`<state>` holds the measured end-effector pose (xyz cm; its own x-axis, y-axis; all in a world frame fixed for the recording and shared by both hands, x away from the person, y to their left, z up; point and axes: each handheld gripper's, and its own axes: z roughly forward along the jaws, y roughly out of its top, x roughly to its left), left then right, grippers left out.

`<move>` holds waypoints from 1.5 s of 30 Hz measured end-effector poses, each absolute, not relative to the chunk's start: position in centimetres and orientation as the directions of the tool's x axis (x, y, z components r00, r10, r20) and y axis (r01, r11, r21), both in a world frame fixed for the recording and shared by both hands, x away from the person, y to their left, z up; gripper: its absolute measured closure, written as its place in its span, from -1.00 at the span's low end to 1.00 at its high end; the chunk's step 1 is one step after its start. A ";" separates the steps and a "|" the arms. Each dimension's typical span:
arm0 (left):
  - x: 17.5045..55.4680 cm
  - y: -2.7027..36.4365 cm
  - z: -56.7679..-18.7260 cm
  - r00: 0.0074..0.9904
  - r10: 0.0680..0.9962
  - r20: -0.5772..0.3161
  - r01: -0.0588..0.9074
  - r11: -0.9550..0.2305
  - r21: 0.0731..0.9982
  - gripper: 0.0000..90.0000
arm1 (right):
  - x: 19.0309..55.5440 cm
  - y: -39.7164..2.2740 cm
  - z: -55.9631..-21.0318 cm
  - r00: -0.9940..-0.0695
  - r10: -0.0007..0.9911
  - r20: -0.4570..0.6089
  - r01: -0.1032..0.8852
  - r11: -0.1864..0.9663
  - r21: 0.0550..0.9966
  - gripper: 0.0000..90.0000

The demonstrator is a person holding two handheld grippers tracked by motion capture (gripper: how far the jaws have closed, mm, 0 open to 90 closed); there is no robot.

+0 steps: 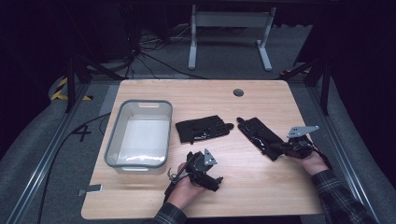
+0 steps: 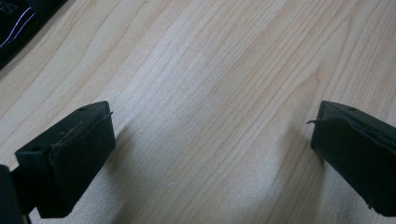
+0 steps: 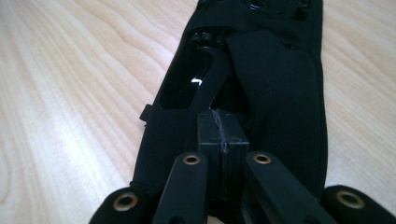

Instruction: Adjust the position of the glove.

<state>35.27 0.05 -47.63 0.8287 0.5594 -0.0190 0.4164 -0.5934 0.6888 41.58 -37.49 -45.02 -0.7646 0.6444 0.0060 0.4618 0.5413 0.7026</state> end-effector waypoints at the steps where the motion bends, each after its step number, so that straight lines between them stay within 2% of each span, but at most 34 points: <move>1: 35.3 0.1 -47.6 0.829 0.560 -0.019 0.416 -0.593 0.689 -1.00 | 41.4 -37.5 -45.0 -0.768 0.640 0.008 0.461 0.544 0.701 1.00; 36: 35.3 0.1 -47.6 0.829 0.559 -0.019 0.416 -0.593 0.690 -1.00 | 34.3 -35.8 -45.2 -0.874 0.481 0.062 0.397 0.637 0.661 1.00; 45: 35.3 0.1 -47.6 0.829 0.559 -0.020 0.416 -0.593 0.689 -1.00 | 35.3 -36.0 -43.8 -0.869 0.493 0.041 0.375 0.600 0.707 1.00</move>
<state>35.28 0.06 -47.63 0.8291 0.5588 -0.0196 0.4162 -0.5935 0.6888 35.27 -35.98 -43.79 -0.8688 0.4935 0.0413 0.3745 0.6001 0.7068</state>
